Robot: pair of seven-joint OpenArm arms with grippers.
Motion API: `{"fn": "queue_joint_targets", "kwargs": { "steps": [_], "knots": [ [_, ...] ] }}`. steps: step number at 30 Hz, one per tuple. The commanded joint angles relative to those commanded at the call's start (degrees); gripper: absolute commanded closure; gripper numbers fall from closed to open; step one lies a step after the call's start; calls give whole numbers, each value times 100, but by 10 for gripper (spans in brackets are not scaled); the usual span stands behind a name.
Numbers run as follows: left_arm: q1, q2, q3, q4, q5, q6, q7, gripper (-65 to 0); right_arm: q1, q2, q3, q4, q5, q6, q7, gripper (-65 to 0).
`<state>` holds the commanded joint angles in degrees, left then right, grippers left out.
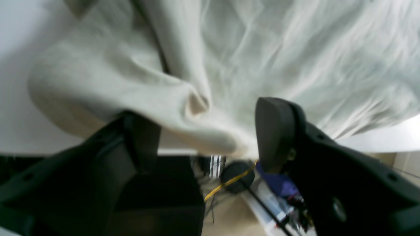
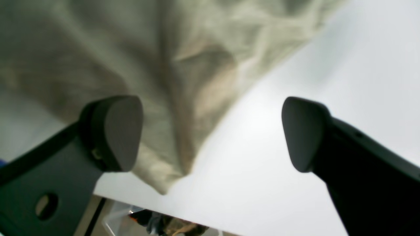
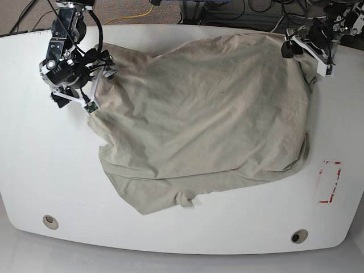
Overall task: Layout the t-shirt on the table in an organized manner, then fold the t-shirt properly
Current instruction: 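Release the shirt and lower both grippers onto its side edges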
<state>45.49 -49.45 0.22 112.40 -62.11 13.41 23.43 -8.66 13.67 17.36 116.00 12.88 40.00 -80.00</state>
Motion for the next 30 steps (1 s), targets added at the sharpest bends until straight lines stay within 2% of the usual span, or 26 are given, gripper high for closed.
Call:
{"fn": "queue_joint_targets", "kwargs": {
  "steps": [6,11,18,22,26,30],
  "knots": [
    [-281,-9,-448,0,0,-26,0,-425,607,18,9,-97,0,0,0,-650],
    [-1204,0,-484,0,0,-26,0,-422,1275,-176,-9,-519,9,0,277,-650],
    [-2866,-9,-88,-501,9,-26,0,-422,2488,-536,-9,-1644,0,0,426,-650],
    [-3587,35,158,-1231,18,-26,-18,-422,2901,-545,-18,-2365,0,0,884,-650],
    [-4431,325,448,-2075,167,-35,-18,-422,3279,-554,-18,-3279,18,0,1367,-650],
    [-5363,862,791,-3103,1029,-44,-9,-424,3675,-554,-18,-4334,9,0,1930,-650]
  ]
}}
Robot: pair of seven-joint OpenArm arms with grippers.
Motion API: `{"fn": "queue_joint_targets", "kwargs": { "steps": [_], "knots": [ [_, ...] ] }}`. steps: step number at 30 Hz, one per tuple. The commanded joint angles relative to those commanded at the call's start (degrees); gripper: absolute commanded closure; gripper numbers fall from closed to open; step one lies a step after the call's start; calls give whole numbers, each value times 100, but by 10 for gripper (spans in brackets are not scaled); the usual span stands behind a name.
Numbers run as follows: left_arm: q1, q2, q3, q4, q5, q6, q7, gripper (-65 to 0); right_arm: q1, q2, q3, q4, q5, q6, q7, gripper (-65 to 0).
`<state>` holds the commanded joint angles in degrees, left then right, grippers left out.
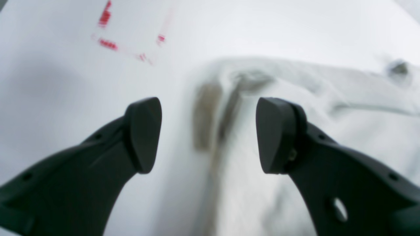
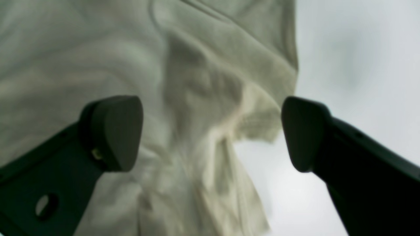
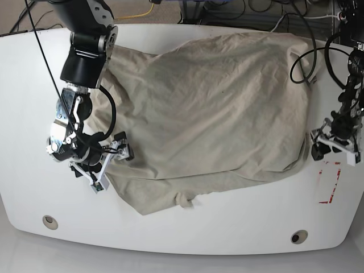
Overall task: Layout the t-shirt on the table in an organized manner, then fold the t-shirt properly
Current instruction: 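Release the shirt and lower both grippers onto its side edges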
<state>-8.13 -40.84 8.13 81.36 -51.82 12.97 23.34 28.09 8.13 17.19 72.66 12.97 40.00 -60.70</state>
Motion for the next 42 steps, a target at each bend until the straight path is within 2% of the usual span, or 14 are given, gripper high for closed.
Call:
{"fn": "queue_joint_targets", "kwargs": {
  "steps": [3,6,9,11,13,15,16,21,25,30,33,37,42],
  "knots": [
    [-387,448,35,-484,545,-264,0,-422,264,0,0,-580,0,0,316,-650],
    [-580,747,35,-738,1002,-589,-18,-422,431,0,0,-985,0,0,607,-591],
    [-738,1020,35,-897,1477,-905,-18,-422,580,0,0,-1345,-9,0,888,-453],
    [-853,1310,35,-1002,1837,-1064,-18,-422,703,0,0,-1662,-9,0,1055,-317],
    [-932,1565,35,-1152,2189,-1090,-18,-422,782,0,0,-1934,-9,0,1257,-176],
    [-1020,1767,35,-1363,2541,-1090,-18,-422,791,9,-9,-2127,-9,0,1468,-63],
    [-1064,1881,35,-1503,2734,-1090,-18,-422,800,18,-9,-2251,-9,0,1547,-32],
    [-1108,2295,35,-1952,3314,-1090,-26,-422,712,53,-9,-2646,-9,0,1618,-29],
    [-862,2321,53,-1855,3437,-1099,-18,-422,290,105,-9,-2629,-9,0,1600,-29],
    [-475,2277,53,-1705,3446,-1099,-9,-422,-404,105,-9,-1996,9,0,1310,-29],
    [-281,2127,44,-1662,3446,-1099,0,-422,-774,88,-9,-1371,9,0,1116,-29],
    [176,1925,35,-1380,3429,-1099,0,-422,-1169,79,-9,-475,44,0,571,-29],
    [659,1705,26,-651,3420,-1099,9,-422,-1363,79,-9,105,44,0,185,-29]
  ]
}}
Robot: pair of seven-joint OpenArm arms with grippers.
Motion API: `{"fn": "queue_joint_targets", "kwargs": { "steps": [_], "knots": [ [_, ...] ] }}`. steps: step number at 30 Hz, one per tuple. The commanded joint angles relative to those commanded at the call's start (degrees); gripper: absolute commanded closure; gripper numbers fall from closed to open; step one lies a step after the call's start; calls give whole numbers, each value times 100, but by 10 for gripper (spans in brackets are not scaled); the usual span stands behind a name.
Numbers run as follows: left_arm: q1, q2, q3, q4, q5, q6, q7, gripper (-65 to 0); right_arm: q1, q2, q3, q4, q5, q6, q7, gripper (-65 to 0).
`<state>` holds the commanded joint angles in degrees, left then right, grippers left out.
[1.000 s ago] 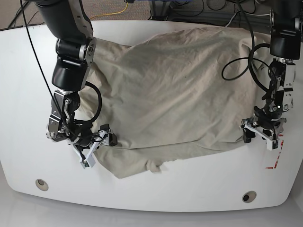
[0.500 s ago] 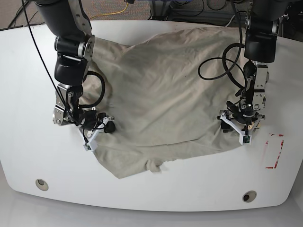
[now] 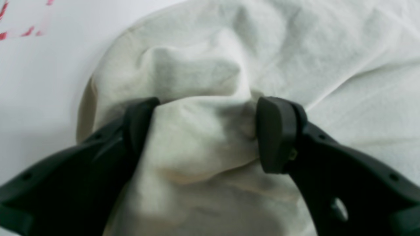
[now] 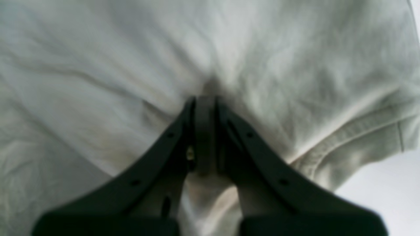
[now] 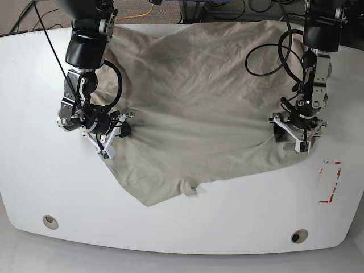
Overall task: Layout the t-shirt on the table in an organized manner, then fold the t-shirt properly
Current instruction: 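Release the shirt and lower both grippers onto its side edges, then grasp the shirt edges with both grippers and pull them apart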
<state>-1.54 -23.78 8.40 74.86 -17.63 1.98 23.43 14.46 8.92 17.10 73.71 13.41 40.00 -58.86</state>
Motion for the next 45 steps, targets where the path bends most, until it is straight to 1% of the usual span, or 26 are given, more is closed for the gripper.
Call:
{"fn": "queue_joint_targets", "kwargs": {
  "steps": [3,6,8,11,14,16,20,24,26,30,32,37,41,43,44,45],
  "knots": [
    [167,-193,-9,563,0,0,0,-422,-26,0,0,290,9,0,-114,-29],
    [220,-237,-26,1169,0,0,9,-422,18,0,0,527,9,0,-352,-29],
    [220,-237,-220,1468,0,0,18,-424,97,-18,0,695,9,0,-404,-29],
    [202,-202,-563,1741,0,0,202,-424,176,-132,0,774,9,0,-413,-29],
    [132,-193,-782,1820,0,0,484,-425,325,-149,-9,730,-18,0,-484,-29],
    [44,-193,-791,1776,0,0,580,-425,343,-167,-9,730,-26,0,-492,-29],
    [79,-193,-853,1547,0,0,607,-425,343,-185,-9,730,-26,0,-492,-29],
    [316,-167,-1222,1389,-26,0,607,-425,334,-193,-9,730,-35,0,-492,-29],
    [422,-53,-1451,1319,-158,0,607,-425,325,-193,-9,721,-35,0,-492,-29],
    [633,-35,-1846,1275,-413,0,607,-425,308,-193,-9,721,-35,0,-492,-29],
    [721,-35,-1934,1275,-519,0,607,-425,308,-193,-9,721,-35,0,-492,-29],
    [835,-53,-1952,1108,-651,-9,607,-425,308,-193,-9,721,-35,0,-492,-29],
    [800,-53,-1952,703,-677,-18,589,-426,308,-193,-9,721,-35,0,-492,-29],
    [791,-53,-1952,536,-695,-97,571,-426,308,-193,-9,721,-35,0,-492,-29],
    [791,-53,-1952,448,-686,-176,571,-426,308,-193,-9,721,-35,0,-492,-29],
    [782,-53,-1952,343,-686,-334,563,-426,308,-193,-9,721,-35,0,-492,-29]
  ]
}}
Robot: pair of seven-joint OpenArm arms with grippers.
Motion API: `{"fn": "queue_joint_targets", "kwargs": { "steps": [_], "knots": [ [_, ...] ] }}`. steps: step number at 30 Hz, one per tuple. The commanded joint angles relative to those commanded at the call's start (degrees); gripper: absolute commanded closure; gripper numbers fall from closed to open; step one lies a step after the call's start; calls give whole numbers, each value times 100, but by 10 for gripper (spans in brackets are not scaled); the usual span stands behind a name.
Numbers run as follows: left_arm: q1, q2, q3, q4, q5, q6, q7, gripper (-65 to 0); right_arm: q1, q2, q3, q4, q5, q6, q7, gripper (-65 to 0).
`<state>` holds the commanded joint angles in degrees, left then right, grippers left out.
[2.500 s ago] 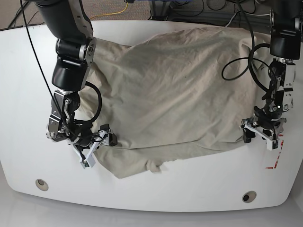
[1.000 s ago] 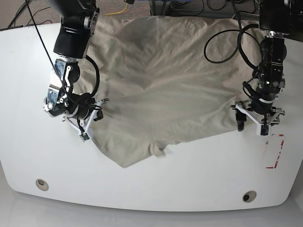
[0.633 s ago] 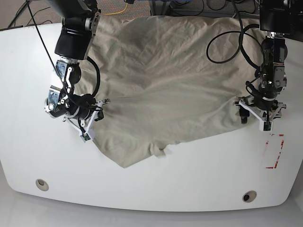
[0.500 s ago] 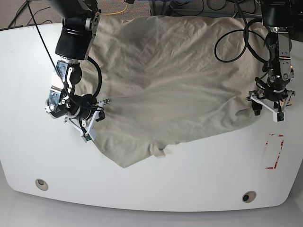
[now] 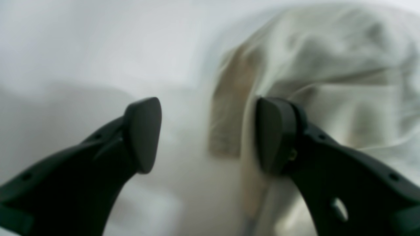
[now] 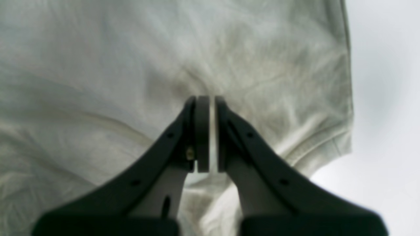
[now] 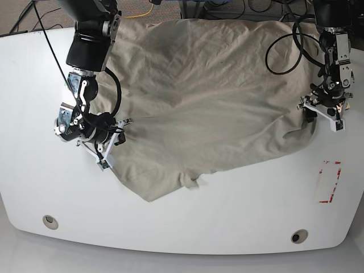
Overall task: Layout the t-shirt on the table in an organized manner, then fold the t-shirt properly
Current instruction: 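Grasp the shirt edges with both grippers and pull them apart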
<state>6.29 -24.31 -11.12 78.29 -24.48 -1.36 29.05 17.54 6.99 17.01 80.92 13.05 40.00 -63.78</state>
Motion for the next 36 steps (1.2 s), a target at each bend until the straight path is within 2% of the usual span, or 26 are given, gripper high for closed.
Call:
{"fn": "queue_joint_targets", "kwargs": {
  "steps": [3,5,12,14,17,20,23,29,36],
  "knots": [
    [-158,26,9,-308,35,-440,0,-424,-9,0,9,0,0,0,0,-29],
    [-255,35,18,-536,35,-598,0,-422,-9,0,9,0,0,0,0,-29],
    [-475,97,466,-888,35,-677,0,-413,-18,0,9,18,18,0,0,-29],
    [-484,88,624,-897,44,-677,0,-364,-18,0,9,26,18,0,0,-29],
    [-624,79,695,-905,97,-677,0,-197,-18,0,18,35,35,0,0,-29],
    [-791,79,703,-1029,466,-677,0,-108,-18,0,18,35,35,0,0,-29],
    [-1108,97,686,-1231,1090,-677,-114,-106,-18,0,26,35,44,0,0,-29],
    [-1697,97,686,-1846,1934,-677,-659,-106,-18,0,26,35,44,0,0,-29],
    [-2207,62,677,-2189,2462,-677,-1143,-106,-18,18,35,44,44,0,-9,-29]
  ]
}}
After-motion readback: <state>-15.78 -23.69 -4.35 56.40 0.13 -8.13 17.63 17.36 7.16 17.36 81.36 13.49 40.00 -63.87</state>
